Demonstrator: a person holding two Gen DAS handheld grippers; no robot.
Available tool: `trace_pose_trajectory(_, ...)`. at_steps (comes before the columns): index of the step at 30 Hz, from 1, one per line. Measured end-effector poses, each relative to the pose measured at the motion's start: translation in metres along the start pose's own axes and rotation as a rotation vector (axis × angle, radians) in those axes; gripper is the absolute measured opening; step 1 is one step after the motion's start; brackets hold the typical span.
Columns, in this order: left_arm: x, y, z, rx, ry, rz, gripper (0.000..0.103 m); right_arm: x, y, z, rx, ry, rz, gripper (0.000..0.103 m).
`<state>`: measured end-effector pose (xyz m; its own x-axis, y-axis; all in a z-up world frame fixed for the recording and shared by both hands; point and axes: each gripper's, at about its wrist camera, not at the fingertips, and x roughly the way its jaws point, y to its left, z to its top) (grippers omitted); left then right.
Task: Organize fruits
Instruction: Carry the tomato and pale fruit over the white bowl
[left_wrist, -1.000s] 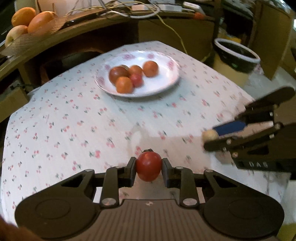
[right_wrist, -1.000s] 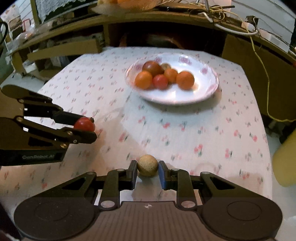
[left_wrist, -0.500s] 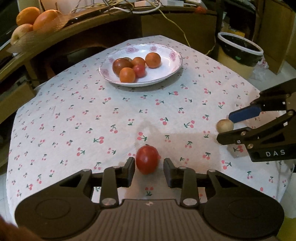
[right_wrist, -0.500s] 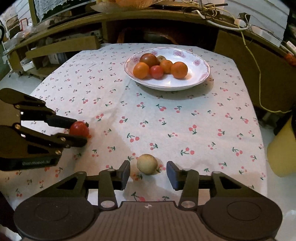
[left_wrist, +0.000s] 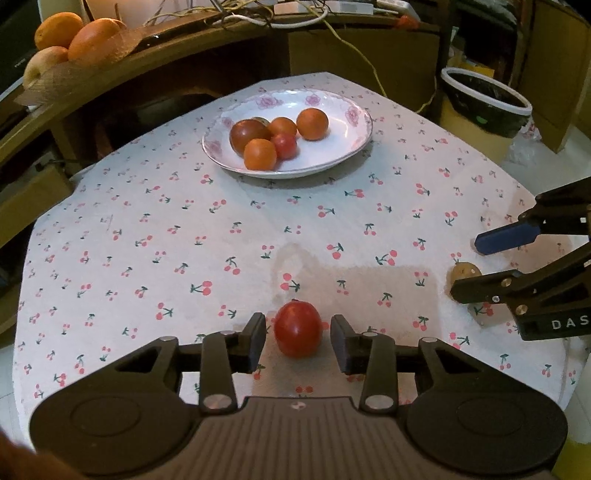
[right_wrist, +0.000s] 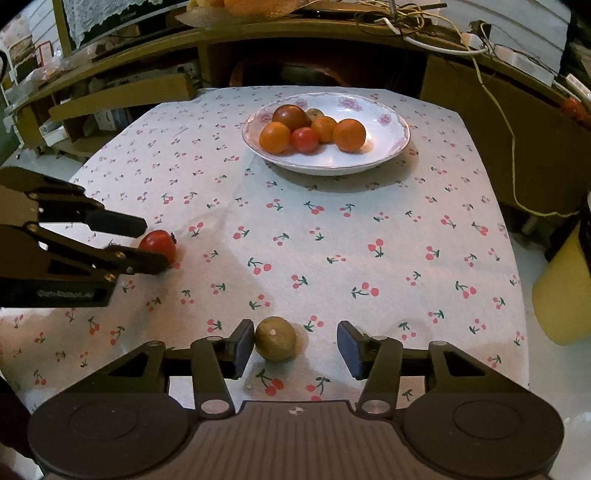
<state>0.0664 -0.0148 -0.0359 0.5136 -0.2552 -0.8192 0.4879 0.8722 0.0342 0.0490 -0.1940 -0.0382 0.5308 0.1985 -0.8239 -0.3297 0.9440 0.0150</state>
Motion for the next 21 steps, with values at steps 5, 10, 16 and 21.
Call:
trace_pose_trajectory(5,0.0045,-0.0010,-0.0019,0.006,0.013,0.003,0.044,0.0003,0.0028,-0.0021,-0.009,0.002,0.007,0.050)
trace_pose_trajectory(10,0.0058,0.0001,-0.0010,-0.003,0.010,0.008,0.045,0.0020,0.0029,-0.0047,-0.009,0.004,0.008,0.050)
trace_pose_trajectory(16,0.0081,0.0012,0.0011,-0.020,0.008,0.010,0.046,0.0042,0.0072,-0.0027,-0.018,0.001,0.018,0.048)
trace_pose_trajectory(21,0.0066,-0.0022,0.0013,-0.012,0.009,0.014,0.034,0.0037,0.0071,-0.0030,-0.023,0.004,0.007,0.029)
